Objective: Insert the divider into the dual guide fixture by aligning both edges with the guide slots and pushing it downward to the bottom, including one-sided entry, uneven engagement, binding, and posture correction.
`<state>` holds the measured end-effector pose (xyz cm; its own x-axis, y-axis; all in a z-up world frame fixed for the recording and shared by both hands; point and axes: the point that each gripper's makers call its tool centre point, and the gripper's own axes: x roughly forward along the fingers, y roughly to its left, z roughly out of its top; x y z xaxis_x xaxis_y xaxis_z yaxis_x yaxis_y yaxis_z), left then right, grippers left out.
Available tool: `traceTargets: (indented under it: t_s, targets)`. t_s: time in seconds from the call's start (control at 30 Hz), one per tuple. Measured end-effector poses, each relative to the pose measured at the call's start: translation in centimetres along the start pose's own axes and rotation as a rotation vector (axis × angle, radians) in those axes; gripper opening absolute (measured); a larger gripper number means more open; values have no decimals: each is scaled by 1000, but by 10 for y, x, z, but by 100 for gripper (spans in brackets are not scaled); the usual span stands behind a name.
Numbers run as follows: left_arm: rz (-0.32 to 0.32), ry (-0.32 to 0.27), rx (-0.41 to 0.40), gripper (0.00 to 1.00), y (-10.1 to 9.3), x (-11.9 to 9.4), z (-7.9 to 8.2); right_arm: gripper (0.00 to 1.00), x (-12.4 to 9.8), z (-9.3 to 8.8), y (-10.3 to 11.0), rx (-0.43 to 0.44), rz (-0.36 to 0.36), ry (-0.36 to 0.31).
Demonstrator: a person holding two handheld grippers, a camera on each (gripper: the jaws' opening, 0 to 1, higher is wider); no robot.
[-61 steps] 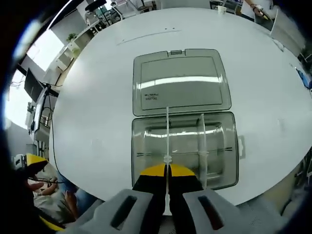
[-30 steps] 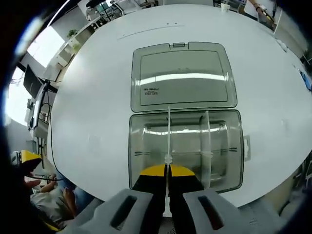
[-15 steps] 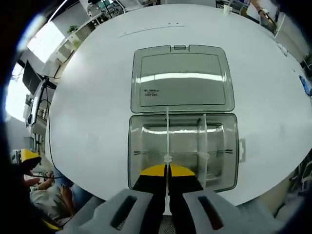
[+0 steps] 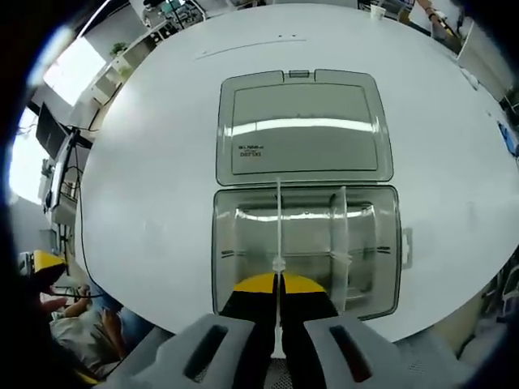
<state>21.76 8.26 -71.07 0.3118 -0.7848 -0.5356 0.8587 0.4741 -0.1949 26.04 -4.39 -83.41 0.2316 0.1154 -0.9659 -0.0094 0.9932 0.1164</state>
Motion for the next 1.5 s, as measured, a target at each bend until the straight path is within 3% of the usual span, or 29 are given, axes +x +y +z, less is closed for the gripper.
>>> traceTargets:
  t_s: [1.5]
  targets:
    - [9,5,-8,53,0,1,-3,0,19,-8,0,17,23,15]
